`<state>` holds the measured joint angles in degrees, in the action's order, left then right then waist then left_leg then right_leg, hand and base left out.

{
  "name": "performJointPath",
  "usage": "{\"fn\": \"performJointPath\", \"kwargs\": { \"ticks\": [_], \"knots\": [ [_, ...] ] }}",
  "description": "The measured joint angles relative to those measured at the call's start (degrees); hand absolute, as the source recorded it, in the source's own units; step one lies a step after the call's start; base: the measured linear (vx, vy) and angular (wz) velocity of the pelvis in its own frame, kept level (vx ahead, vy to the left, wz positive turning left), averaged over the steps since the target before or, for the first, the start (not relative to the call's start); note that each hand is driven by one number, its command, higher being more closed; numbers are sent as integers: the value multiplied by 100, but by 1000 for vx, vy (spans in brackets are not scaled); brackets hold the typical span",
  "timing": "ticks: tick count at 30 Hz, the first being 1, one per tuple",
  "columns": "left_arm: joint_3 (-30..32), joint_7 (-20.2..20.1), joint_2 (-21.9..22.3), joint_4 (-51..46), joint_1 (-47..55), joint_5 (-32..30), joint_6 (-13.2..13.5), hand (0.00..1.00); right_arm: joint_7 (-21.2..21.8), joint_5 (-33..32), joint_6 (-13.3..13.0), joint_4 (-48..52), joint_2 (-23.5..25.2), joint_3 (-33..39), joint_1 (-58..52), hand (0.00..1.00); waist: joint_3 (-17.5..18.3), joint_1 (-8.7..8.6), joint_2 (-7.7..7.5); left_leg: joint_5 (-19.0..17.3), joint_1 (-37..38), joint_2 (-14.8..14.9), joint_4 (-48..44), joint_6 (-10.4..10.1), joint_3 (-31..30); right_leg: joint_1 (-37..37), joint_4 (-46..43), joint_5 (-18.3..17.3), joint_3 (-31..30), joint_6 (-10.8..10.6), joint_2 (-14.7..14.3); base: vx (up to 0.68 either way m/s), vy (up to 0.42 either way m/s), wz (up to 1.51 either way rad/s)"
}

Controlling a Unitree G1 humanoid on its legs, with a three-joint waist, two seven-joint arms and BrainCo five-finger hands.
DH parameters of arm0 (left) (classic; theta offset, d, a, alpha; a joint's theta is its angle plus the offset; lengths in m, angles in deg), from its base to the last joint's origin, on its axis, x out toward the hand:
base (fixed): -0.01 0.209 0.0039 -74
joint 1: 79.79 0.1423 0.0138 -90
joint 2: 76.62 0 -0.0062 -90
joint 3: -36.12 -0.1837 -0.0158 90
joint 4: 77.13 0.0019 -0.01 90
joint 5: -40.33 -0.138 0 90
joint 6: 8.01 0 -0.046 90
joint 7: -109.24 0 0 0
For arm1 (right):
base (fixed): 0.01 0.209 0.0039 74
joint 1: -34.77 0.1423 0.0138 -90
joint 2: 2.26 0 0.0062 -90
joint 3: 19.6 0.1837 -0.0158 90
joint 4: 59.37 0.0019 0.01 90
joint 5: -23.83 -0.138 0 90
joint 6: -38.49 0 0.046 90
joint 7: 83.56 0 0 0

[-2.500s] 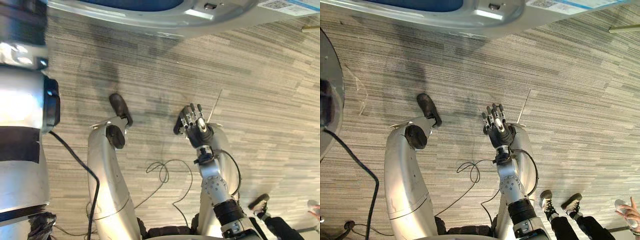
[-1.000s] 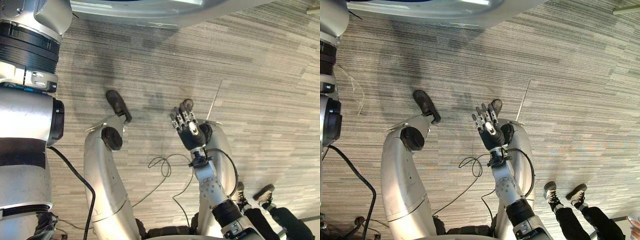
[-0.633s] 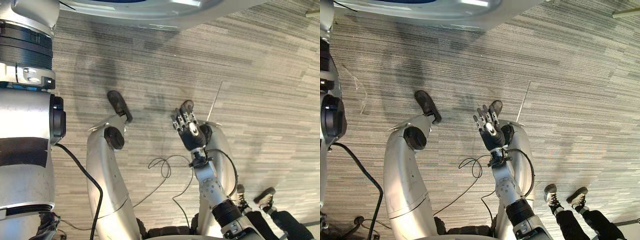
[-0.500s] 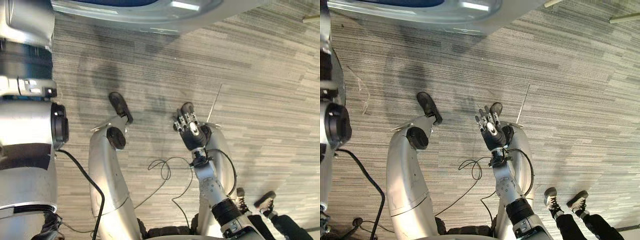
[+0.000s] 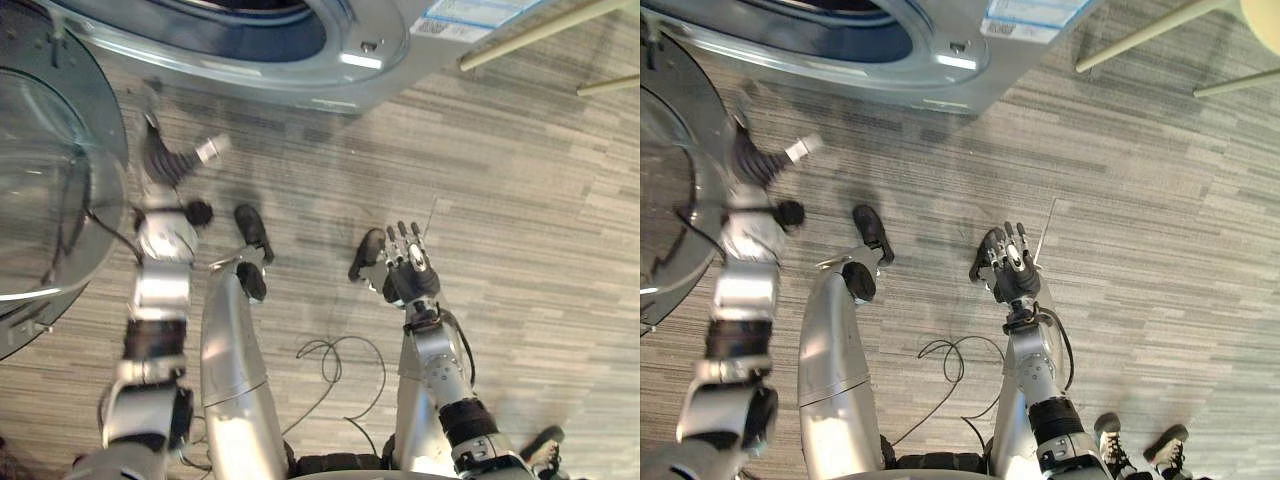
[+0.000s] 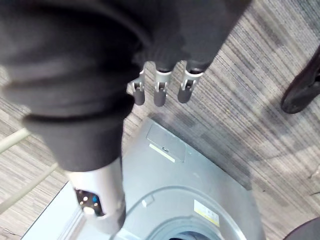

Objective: Pick up the laundry basket with both hands and put the clothes into the washing machine.

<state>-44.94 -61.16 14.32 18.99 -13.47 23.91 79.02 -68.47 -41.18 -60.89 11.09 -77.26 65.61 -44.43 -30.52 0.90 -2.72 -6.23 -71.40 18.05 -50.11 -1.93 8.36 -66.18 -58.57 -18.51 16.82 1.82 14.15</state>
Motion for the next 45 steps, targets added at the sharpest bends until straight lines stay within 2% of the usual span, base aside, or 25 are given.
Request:
{"fn": "performJointPath", "kwargs": {
  "ticks": [6, 10, 13, 15, 17, 20, 22, 23, 24, 27, 29, 31, 32, 33, 34, 35, 36, 37, 38, 40, 41, 42, 43, 44, 45],
  "knots": [
    [-257, -523, 1002, -157, 1135, 228, 169, 0, -15, 404, 125, -323, -54, -26, -83, 0, 89, 39, 112, 9, 834, -20, 284, -24, 56, 845, 270, -14, 56, -28, -5, -18, -47, 7],
    [-307, -506, 1514, 497, 1506, 704, 434, 0, -115, 914, 117, -681, -62, -74, -337, 0, 159, 126, 191, 63, 2335, -191, 932, -103, 255, 2214, 802, 25, 46, -135, -17, -12, -70, 7],
    [-405, -433, 1686, 1099, 1867, 1254, 534, 0, -298, 1186, 83, -1060, -79, 51, -691, 0, 680, 127, 272, 397, 3128, -430, 1876, -191, 290, 3005, 1521, 187, 277, -224, -19, 75, -81, 34],
    [-422, -289, 1804, 1482, 2264, 1681, 641, 0, -607, 1422, -5, -1216, -72, 164, -1187, 0, 1100, 154, 279, 827, 4159, -674, 3088, -329, 261, 3921, 2285, 362, 539, -282, -3, 164, -79, 52],
    [-433, -196, 1787, 1699, 2569, 1875, 754, 0, -755, 1721, -59, -1345, -51, 207, -1510, 0, 1519, 148, 265, 863, 4584, -711, 3438, -383, 337, 4394, 2819, 569, 725, -224, 17, 177, -36, 28],
    [-426, -189, 1776, 2091, 2818, 1938, 791, 0, -771, 2111, -108, -1400, -131, 477, -1818, 0, 1832, 112, 302, 425, 4899, -421, 2137, -322, 318, 4908, 3346, 876, 742, -325, 70, 138, 71, -4],
    [-429, -208, 1778, 2557, 3003, 1982, 865, 0, -811, 2261, -145, -1830, -218, 756, -1874, 0, 2051, -6, 329, 134, 5381, -161, 1572, -694, 8, 5107, 3535, 1036, 505, -523, 77, 79, 223, -49],
    [-431, -219, 1773, 2920, 3031, 2021, 863, 0, -874, 2315, -135, -2121, -268, 928, -1886, 0, 2244, -30, 520, -143, 5587, -229, 1711, -958, -211, 5129, 3662, 1176, 337, -661, 45, 56, 391, -62],
    [-448, -220, 1708, 3204, 3029, 2041, 855, 0, -911, 2464, -83, -2489, -291, 1117, -1860, 0, 2291, -113, 520, -314, 5754, -324, 1884, -907, -194, 5258, 4000, 1447, 240, -755, -18, 27, 398, -48],
    [-512, -290, 1485, 3518, 3021, 2041, 846, 0, -966, 2816, 118, -2990, -244, 1214, -1902, 0, 2407, -206, 461, -530, 6041, -529, 2588, -890, -152, 5322, 4601, 2054, 219, -731, 49, -76, 334, -12],
    [-751, -344, 1180, 3836, 2839, 2033, 836, 0, -1061, 3280, 133, -3246, -249, 1389, -1852, 0, 2419, -315, 322, -637, 6200, -874, 3143, -717, -99, 5283, 4771, 2285, 213, -778, 284, -158, 293, 16],
    [-918, -374, 1058, 4072, 2811, 2016, 827, 0, -1143, 3526, 191, -3363, -255, 1421, -1833, 0, 2410, -311, 255, -595, 6287, -1120, 3118, -548, 22, 5277, 4788, 2602, 214, -631, 464, -190, 223, -11],
    [-931, -381, 1040, 4134, 2803, 2011, 825, 0, -1144, 3552, 189, -3361, -280, 1409, -1825, 0, 2399, -314, 285, -611, 6283, -1139, 3067, -456, 95, 5253, 4784, 2806, 254, -571, 481, -253, 228, -47],
    [-931, -423, 1043, 4189, 2844, 2001, 821, 0, -1141, 3593, 203, -3384, -328, 1291, -1750, 0, 2414, -281, 340, -549, 6284, -1175, 3190, -121, 312, 5145, 4927, 3297, 326, -404, 455, -253, 196, -58],
    [-923, -441, 1055, 4194, 2903, 1974, 826, 0, -1142, 3622, 208, -3417, -414, 1266, -1685, 0, 2439, -253, 384, -491, 6323, -1101, 3313, 12, 445, 5142, 5024, 3403, 333, -391, 421, -334, 166, -67],
    [-878, -456, 1093, 4316, 2918, 1900, 820, 0, -1136, 3644, 216, -3428, -433, 1216, -1546, 0, 2408, -294, 423, -437, 6320, -1086, 3326, 91, 573, 4949, 3835, 2582, 299, -312, 446, -307, 106, -42],
    [-878, -456, 1072, 4402, 2930, 1902, 801, 0, -1133, 3652, 191, -3428, -395, 1153, -1564, 0, 2379, -325, 476, -394, 6344, -1100, 3331, 183, 564, 4897, 2532, 1771, 135, -376, 375, -273, 68, -23],
    [-876, -455, 1051, 4402, 2967, 1906, 779, 0, -1128, 3652, 196, -3446, -367, 1138, -1575, 0, 2401, -319, 440, -369, 6346, -1105, 3340, 223, 568, 4946, 2100, 1488, 68, -355, 312, -276, 34, -1],
    [-854, -456, 1003, 4410, 3096, 1913, 777, 0, -1109, 3653, 198, -3573, -314, 1059, -1592, 0, 2463, -306, 340, -208, 6332, -1154, 3440, 242, 540, 5214, 1594, 1064, -20, -579, 93, -207, -28, 9],
    [-818, -456, 1011, 4432, 3179, 1923, 776, 0, -1100, 3653, 212, -3639, -268, 1049, -1630, 0, 2549, -300, 199, 25, 6280, -1291, 3577, 224, 472, 5544, 1708, 659, -143, -864, -59, -178, -54, 27],
    [-690, -456, 1040, 4518, 3150, 1928, 780, 0, -1109, 3655, 208, -3731, -296, 1060, -1650, 0, 2596, -280, 138, 151, 6190, -1402, 3634, 185, 413, 5682, 2233, 545, -270, -994, -171, -194, -36, 26],
    [-611, -461, 1136, 4567, 3134, 1968, 768, 0, -1113, 3669, 207, -3832, -329, 1071, -1634, 0, 2676, -190, 293, 277, 6124, -1404, 3913, 146, 288, 5839, 2980, 536, -313, -1002, -422, -195, -49, 7],
    [-602, -457, 1180, 4563, 3150, 1988, 771, 0, -1120, 3703, 206, -3852, -392, 1068, -1625, 0, 2726, -145, 340, 332, 6060, -1368, 4028, 139, 293, 5959, 3315, 488, -336, -931, -497, -168, -36, -10],
    [-604, -456, 1245, 4557, 3156, 2032, 778, 0, -1119, 3790, 206, -3865, -411, 1046, -1586, 0, 2728, -99, 339, 481, 5925, -1414, 4069, 137, 302, 6032, 3689, 377, -414, -750, -527, -178, -65, 10],
    [-601, -447, 1265, 4612, 3088, 2063, 742, 0, -1127, 3865, 213, -3929, -450, 1042, -1542, 0, 2669, -70, 447, 608, 5841, -1392, 4093, 126, 208, 6053, 3955, 437, -368, -483, -627, -228, -33, 23]
  ]
}}
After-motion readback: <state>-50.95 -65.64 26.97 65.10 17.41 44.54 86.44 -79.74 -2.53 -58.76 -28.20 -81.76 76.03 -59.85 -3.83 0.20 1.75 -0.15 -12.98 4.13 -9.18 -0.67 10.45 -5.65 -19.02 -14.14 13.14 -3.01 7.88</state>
